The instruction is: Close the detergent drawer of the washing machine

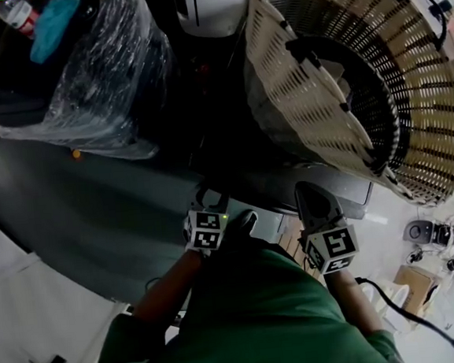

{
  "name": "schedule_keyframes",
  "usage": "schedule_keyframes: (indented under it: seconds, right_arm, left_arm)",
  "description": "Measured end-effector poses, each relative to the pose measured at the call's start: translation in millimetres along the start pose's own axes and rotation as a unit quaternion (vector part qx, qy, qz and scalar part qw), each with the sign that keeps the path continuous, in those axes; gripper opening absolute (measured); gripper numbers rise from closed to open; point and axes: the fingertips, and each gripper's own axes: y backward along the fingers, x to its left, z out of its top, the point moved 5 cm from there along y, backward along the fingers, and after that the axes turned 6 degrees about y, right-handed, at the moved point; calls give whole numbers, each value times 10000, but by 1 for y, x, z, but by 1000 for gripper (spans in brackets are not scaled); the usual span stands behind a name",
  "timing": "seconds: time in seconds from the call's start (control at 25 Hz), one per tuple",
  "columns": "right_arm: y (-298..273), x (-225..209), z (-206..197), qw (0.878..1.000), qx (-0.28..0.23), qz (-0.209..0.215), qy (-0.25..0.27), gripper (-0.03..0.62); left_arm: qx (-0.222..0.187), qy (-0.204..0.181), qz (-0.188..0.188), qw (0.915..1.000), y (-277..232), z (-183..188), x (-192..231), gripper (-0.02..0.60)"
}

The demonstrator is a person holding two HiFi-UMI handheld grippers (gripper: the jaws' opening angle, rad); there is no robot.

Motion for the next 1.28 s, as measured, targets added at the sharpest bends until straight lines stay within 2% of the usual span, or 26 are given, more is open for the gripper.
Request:
schedule_keyframes:
  seconds: [0.32,0.44,0.76,0.88,1.08,1.28]
  right_arm:
    - [5,-5,3,9999,141,-34,21,26]
    - [5,-5,1,10000,-21,-73,11,26]
    - [15,10,7,9997,-226,-29,116,26]
    - [23,17,6,9997,-206,-13,103,26]
    - [33,25,13,9986,-496,-89,147,25]
    - [48,35,18,9969,-769,-141,-30,26]
  left_arm:
    - [15,65,40,10000,-2,2,0,229]
    - [94,90,80,9999,-6,5,0,229]
    - [32,78,-10,10000,-3,1,-1,227]
    - [43,104,-174,9998,2,2,-3,225]
    - [-344,-191,-273,9989,34,18,-7,225]
    - [-1179,-369,-394,9916,96,55,-24,191]
